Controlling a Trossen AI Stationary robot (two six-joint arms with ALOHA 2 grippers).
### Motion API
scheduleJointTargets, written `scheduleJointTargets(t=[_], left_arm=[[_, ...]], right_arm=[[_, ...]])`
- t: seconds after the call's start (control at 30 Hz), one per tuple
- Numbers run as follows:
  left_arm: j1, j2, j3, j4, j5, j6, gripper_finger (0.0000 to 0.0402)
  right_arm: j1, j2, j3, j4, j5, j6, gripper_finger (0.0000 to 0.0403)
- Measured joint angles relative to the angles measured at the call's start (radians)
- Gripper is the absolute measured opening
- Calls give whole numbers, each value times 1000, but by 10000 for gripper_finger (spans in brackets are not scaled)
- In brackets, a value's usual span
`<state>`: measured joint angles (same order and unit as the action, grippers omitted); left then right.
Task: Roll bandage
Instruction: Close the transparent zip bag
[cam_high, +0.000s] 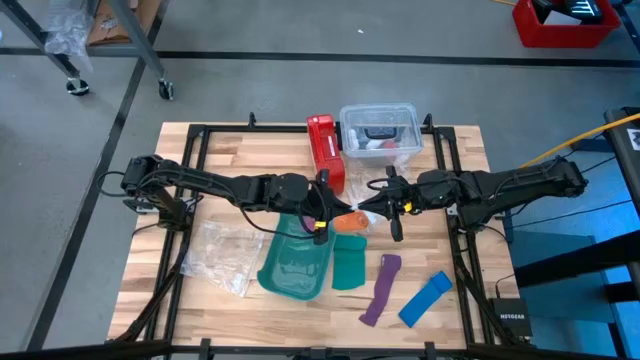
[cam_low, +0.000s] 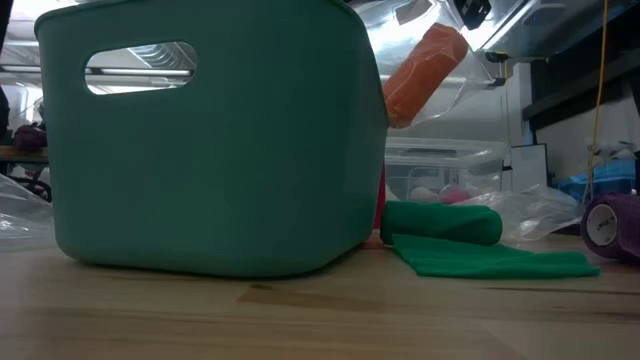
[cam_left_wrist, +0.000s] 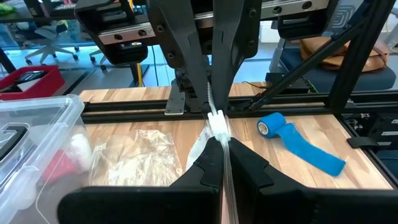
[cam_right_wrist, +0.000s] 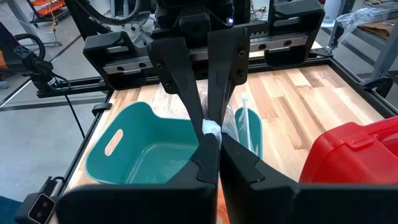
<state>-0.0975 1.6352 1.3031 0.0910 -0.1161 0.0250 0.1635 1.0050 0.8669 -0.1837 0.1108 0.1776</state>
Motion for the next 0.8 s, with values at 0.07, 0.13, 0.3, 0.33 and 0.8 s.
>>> scheduleJointTargets(t=[0.07, 0.13, 0.3, 0.33, 0.8], left_arm=[[0, 0, 0, 1, 0, 0, 5], [0, 0, 0, 1, 0, 0, 5], [0, 0, 0, 4, 0, 12, 5], [-1, 0, 0, 6, 1, 25, 5], [-21, 0, -1, 74, 6, 108, 105]], right_arm=[[0, 0, 0, 0, 0, 0, 9], [0, 0, 0, 0, 0, 4, 12], [0, 0, 0, 1, 0, 6, 6], [0, 0, 0, 1, 0, 6, 6], [0, -1, 1, 8, 2, 9, 2]])
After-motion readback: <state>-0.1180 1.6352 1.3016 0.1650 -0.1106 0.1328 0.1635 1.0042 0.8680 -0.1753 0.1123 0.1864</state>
